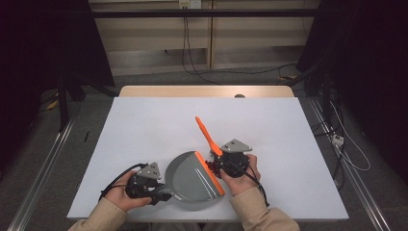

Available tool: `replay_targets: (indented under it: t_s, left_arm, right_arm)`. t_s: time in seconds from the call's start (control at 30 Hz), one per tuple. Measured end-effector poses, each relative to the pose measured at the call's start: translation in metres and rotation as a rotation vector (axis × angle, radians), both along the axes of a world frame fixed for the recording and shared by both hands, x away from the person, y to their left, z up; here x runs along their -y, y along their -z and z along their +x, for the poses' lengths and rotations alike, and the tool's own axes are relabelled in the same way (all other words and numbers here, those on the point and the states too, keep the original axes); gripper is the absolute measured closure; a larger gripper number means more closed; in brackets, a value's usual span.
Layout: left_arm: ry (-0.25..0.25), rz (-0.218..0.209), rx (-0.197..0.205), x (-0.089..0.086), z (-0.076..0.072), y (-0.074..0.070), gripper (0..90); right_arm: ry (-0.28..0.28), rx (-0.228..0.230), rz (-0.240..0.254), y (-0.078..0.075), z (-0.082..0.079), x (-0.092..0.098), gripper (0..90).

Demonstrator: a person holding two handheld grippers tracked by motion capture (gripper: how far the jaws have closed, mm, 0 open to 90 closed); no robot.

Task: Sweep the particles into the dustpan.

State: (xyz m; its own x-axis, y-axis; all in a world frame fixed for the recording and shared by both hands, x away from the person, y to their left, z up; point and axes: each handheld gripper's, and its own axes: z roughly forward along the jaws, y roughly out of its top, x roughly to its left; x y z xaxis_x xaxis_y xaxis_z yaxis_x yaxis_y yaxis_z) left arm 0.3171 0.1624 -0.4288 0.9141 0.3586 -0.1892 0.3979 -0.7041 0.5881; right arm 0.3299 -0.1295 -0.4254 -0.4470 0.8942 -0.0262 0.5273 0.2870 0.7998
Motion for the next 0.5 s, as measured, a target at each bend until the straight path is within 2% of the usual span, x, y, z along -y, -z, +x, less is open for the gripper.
replay_targets:
  t_s: [0.17, 0.3, 0.5]
  left_arm:
    - [0.000, -0.018, -0.005, -0.0010, 0.0007, 0.0016, 62.3]
    - [0.010, 0.000, 0.001, -0.0009, 0.0003, 0.0023, 62.3]
    - [0.020, 0.006, 0.002, -0.0004, 0.0010, 0.0026, 62.3]
  right_arm:
    - [0.001, -0.003, 0.010, -0.0002, -0.0005, -0.0022, 70.8]
    - [0.001, -0.004, 0.013, -0.0003, -0.0015, -0.0039, 70.8]
    - [-0.003, -0.004, 0.017, 0.0000, -0.0023, -0.0078, 70.7]
